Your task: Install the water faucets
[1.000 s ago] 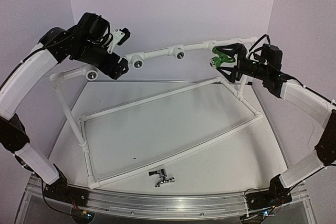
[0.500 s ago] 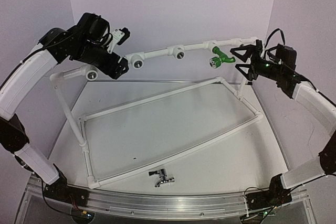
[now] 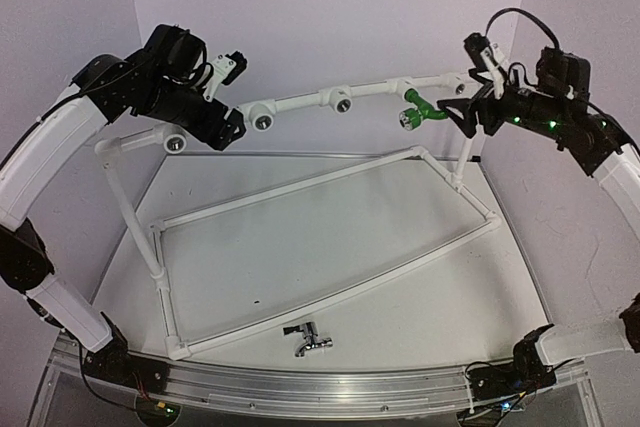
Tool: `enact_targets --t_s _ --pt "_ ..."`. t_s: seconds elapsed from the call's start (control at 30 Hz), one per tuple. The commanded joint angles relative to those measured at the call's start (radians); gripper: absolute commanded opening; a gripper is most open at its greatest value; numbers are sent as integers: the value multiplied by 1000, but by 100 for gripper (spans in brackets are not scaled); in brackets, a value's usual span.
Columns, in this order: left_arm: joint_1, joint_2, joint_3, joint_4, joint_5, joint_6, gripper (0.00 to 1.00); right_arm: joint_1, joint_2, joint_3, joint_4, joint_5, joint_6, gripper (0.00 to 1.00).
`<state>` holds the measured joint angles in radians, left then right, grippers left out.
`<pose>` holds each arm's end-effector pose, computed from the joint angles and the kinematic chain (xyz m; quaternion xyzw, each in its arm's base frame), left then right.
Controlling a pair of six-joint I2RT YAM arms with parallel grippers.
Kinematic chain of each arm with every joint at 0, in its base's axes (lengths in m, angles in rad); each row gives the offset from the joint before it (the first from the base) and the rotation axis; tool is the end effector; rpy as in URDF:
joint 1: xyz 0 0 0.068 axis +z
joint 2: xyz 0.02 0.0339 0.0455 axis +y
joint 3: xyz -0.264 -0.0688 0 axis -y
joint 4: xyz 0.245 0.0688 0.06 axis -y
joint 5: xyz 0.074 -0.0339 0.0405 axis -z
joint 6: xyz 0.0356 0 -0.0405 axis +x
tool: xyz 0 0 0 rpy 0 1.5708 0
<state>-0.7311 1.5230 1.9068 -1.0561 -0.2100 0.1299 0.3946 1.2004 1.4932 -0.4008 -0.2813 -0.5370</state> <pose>0.2262 -0.1929 0.4568 0.3325 0.8331 -0.0377 0.4405 0.2263 0.1049 0.4761 -0.4146 0.6163 0.0570 0.6671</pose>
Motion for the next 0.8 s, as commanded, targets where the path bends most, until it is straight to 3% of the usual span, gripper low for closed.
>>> enact_targets --t_s 0.0,0.1,0.2,0.4,0.57,0.77 --pt "-5 -20 -23 -50 54 -42 90 205 -28 -83 45 377 -503 98" --pt "-5 -21 -18 -53 56 -46 90 301 -34 -189 173 581 -682 98" --pt "-5 -25 -17 -56 55 -48 90 350 -29 -275 317 682 -815 98" --pt "-5 -28 -22 -54 55 -50 90 383 56 -281 477 814 -865 98" --pt "-5 -29 -27 -49 58 -48 90 386 95 -288 554 815 -877 98" --pt "-5 -34 -25 -44 63 -46 90 386 145 -280 593 809 -851 77"
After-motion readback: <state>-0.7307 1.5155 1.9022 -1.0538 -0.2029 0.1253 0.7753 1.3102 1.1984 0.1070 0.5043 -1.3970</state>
